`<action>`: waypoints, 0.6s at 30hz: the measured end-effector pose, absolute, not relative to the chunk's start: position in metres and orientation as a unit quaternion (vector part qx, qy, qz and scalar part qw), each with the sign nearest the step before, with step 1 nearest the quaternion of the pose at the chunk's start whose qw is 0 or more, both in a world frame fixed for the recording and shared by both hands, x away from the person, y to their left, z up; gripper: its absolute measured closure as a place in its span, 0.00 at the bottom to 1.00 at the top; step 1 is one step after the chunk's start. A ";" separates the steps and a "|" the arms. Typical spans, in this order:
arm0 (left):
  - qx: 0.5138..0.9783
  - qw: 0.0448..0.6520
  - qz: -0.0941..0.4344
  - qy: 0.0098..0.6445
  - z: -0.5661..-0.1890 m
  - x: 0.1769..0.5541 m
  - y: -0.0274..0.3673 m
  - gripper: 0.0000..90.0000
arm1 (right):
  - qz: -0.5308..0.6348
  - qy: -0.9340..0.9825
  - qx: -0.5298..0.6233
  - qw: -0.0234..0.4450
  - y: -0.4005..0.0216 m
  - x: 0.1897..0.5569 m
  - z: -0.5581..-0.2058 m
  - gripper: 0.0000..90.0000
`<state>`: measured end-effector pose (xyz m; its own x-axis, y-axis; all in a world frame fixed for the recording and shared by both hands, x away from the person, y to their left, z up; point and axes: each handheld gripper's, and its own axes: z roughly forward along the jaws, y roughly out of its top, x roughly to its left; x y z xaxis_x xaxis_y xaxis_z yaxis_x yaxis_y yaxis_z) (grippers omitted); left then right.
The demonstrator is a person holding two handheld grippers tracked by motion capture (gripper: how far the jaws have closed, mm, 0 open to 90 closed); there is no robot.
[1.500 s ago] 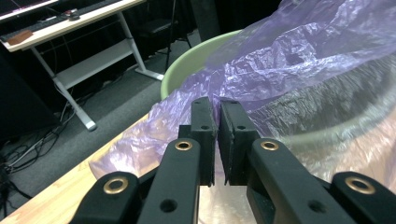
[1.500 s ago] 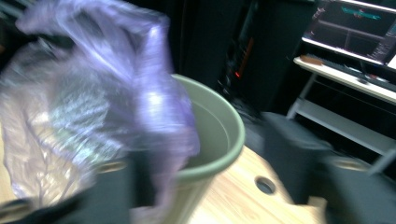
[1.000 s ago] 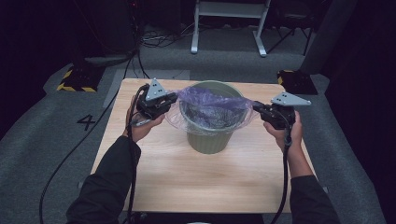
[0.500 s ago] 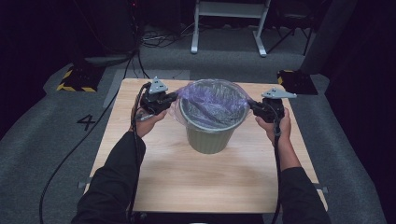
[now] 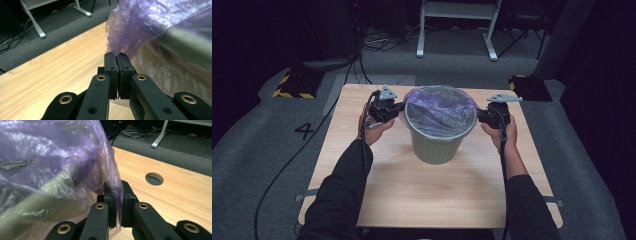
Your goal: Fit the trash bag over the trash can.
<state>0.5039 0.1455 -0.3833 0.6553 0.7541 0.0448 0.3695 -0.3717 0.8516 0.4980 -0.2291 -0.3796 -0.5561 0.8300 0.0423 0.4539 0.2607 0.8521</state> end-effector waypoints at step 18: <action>0.814 0.424 0.152 0.366 -0.411 0.515 0.140 0.96 | 0.415 0.782 0.432 0.175 -0.227 0.508 -0.403 0.95</action>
